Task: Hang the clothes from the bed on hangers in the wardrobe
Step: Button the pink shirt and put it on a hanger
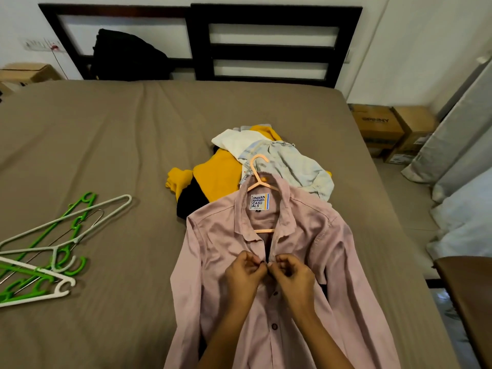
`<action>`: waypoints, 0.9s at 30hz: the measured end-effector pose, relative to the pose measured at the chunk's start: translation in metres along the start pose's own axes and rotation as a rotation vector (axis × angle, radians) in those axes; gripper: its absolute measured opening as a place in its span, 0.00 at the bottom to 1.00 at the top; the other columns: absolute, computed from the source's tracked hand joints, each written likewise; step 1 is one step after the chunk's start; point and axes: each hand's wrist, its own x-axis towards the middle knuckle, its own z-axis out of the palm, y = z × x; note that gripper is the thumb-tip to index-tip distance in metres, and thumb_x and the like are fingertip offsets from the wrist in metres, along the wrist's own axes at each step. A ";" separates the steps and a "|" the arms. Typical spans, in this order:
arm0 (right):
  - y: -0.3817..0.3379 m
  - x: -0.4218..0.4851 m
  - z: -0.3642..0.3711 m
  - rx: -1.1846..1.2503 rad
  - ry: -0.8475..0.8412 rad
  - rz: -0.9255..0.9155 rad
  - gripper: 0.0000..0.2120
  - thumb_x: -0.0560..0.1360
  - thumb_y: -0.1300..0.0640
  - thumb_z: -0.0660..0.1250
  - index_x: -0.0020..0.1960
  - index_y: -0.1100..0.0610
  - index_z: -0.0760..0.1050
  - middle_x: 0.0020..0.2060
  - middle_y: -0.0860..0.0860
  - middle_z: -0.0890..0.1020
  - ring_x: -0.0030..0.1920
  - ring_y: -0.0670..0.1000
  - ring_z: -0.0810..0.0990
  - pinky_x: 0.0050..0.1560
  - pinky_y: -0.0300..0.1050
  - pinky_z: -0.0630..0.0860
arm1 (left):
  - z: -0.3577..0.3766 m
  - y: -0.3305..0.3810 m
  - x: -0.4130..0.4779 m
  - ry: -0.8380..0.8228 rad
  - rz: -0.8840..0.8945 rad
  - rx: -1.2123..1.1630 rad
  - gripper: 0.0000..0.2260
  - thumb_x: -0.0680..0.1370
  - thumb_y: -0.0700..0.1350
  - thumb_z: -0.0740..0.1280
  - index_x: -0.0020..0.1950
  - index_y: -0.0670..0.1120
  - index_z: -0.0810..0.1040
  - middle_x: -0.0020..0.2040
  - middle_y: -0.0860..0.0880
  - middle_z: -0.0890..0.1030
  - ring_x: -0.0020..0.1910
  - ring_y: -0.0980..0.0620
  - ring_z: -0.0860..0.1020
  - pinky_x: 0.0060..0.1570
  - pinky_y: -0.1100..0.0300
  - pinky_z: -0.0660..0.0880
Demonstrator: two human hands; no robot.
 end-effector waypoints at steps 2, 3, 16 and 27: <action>-0.009 -0.004 -0.004 0.081 -0.019 0.038 0.07 0.69 0.65 0.73 0.40 0.54 0.80 0.34 0.51 0.84 0.36 0.47 0.83 0.39 0.38 0.79 | -0.007 0.010 -0.005 -0.046 -0.027 -0.103 0.10 0.69 0.32 0.72 0.38 0.47 0.78 0.36 0.49 0.83 0.36 0.56 0.82 0.41 0.61 0.79; -0.014 -0.005 -0.007 0.122 -0.045 0.052 0.07 0.70 0.66 0.73 0.40 0.55 0.81 0.34 0.52 0.84 0.37 0.50 0.83 0.40 0.41 0.80 | -0.009 0.014 -0.007 -0.070 -0.044 -0.156 0.10 0.70 0.31 0.71 0.39 0.46 0.79 0.37 0.47 0.84 0.37 0.52 0.82 0.42 0.58 0.80; -0.032 -0.013 -0.017 0.127 -0.078 0.102 0.06 0.70 0.69 0.70 0.37 0.61 0.82 0.32 0.56 0.83 0.35 0.50 0.81 0.39 0.49 0.79 | -0.022 0.049 -0.023 -0.190 0.076 -0.063 0.14 0.74 0.32 0.67 0.40 0.51 0.82 0.37 0.52 0.84 0.37 0.55 0.83 0.43 0.59 0.80; -0.045 -0.025 -0.021 -0.049 -0.057 0.044 0.11 0.69 0.68 0.70 0.40 0.53 0.82 0.34 0.48 0.84 0.37 0.44 0.82 0.43 0.42 0.80 | -0.019 0.065 -0.026 -0.112 0.138 0.184 0.09 0.68 0.34 0.67 0.40 0.47 0.78 0.30 0.54 0.77 0.27 0.62 0.75 0.30 0.74 0.69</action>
